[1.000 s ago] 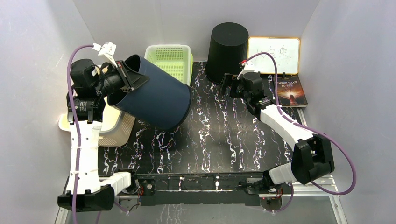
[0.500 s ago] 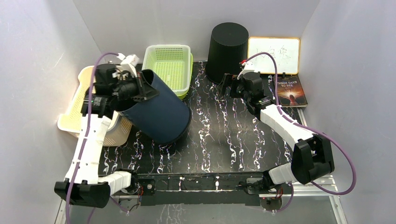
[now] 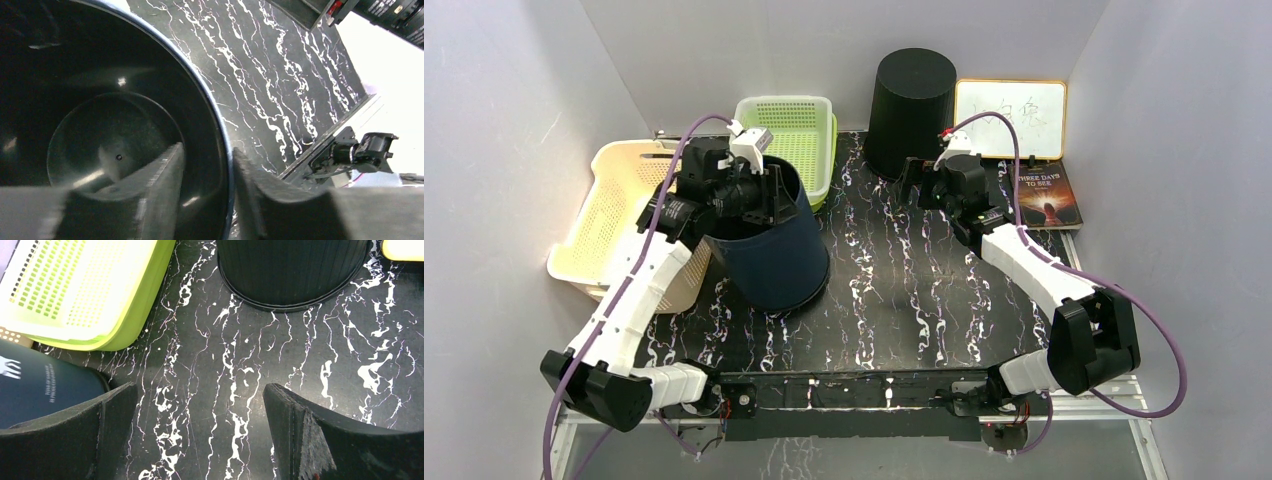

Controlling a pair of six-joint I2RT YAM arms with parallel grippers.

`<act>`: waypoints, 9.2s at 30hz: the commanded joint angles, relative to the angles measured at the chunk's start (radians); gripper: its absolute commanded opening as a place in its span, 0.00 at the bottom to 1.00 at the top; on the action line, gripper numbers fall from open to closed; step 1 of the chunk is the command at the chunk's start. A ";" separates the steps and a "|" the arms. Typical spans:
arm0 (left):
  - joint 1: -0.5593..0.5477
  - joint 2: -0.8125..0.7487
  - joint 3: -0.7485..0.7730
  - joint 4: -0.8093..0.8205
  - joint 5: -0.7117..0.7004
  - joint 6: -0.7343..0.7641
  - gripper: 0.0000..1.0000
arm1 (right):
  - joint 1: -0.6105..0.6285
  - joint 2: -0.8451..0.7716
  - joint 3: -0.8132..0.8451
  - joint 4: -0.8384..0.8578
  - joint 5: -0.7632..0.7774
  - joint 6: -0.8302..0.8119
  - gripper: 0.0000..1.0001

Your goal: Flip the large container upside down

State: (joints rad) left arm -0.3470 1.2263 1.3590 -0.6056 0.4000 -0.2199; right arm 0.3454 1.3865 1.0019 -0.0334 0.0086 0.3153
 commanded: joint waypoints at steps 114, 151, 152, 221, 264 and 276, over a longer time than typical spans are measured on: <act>-0.038 -0.219 0.411 -0.062 -0.922 0.009 0.90 | 0.347 0.287 -0.261 1.820 -0.593 1.203 0.00; -0.038 -0.056 0.592 -0.161 -0.903 0.030 0.88 | 0.104 0.526 -0.364 1.854 -0.555 1.500 0.00; -0.038 -0.055 0.591 -0.162 -0.903 0.030 0.88 | 0.072 0.529 -0.375 1.854 -0.579 1.501 0.00; -0.037 -0.076 0.470 -0.158 -0.904 0.026 0.87 | -0.338 0.998 -0.266 1.851 -0.933 1.480 0.74; -0.039 -0.092 0.223 -0.079 -0.848 0.025 0.86 | -0.521 0.426 0.095 0.086 -0.557 0.185 0.98; -0.038 -0.046 0.042 0.054 -0.730 -0.013 0.87 | -0.521 0.029 0.314 -0.141 -0.544 0.108 0.98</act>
State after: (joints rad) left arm -0.3824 1.1992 1.4166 -0.6312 -0.3790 -0.2184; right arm -0.1715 1.5295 1.2453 -0.1143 -0.5556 0.4713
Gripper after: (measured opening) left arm 0.871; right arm 0.979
